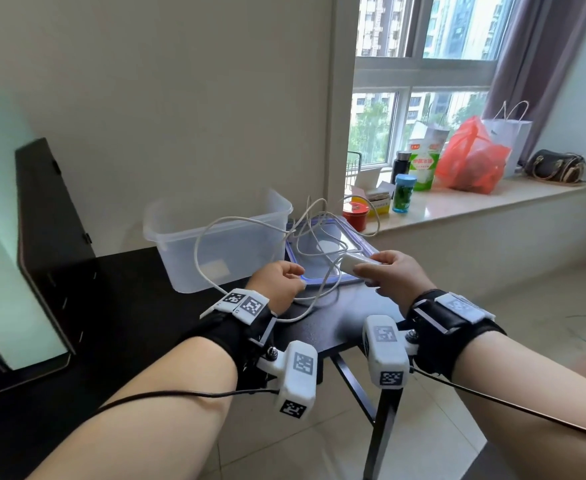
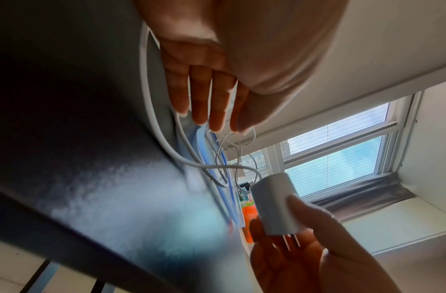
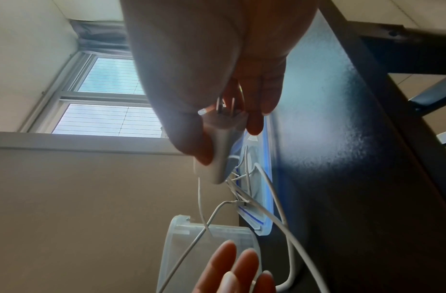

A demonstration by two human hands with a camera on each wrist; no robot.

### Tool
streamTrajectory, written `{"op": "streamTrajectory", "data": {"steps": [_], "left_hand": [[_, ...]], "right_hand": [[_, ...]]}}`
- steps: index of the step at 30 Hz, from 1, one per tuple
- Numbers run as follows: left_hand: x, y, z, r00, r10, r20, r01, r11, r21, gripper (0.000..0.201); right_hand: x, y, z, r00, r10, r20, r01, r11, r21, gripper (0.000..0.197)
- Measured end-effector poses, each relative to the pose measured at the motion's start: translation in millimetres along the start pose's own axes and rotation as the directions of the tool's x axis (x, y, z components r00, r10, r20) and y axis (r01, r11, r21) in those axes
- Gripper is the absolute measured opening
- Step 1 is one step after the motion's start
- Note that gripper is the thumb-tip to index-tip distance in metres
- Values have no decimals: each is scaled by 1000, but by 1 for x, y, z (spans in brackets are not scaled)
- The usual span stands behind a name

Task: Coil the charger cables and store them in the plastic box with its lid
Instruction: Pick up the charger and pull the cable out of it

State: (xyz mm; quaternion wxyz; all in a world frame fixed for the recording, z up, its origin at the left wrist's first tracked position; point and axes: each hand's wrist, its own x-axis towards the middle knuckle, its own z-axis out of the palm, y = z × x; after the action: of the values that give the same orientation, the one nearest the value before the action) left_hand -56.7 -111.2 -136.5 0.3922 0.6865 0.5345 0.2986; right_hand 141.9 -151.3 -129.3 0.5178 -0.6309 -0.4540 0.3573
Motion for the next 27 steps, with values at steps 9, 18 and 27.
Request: {"op": "streamTrajectory", "data": {"steps": [9, 18, 27], "left_hand": [[9, -1, -1, 975, 0, -223, 22, 995, 99, 37], [24, 11, -12, 911, -17, -411, -14, 997, -72, 46], [36, 29, -17, 917, -128, -378, -168, 735, -657, 20]], "right_hand": [[8, 0, 7, 999, -4, 46, -5, 982, 186, 17], [17, -2, 16, 997, -2, 82, -16, 976, 218, 12], [15, -9, 17, 990, -12, 139, -24, 966, 256, 13]]}}
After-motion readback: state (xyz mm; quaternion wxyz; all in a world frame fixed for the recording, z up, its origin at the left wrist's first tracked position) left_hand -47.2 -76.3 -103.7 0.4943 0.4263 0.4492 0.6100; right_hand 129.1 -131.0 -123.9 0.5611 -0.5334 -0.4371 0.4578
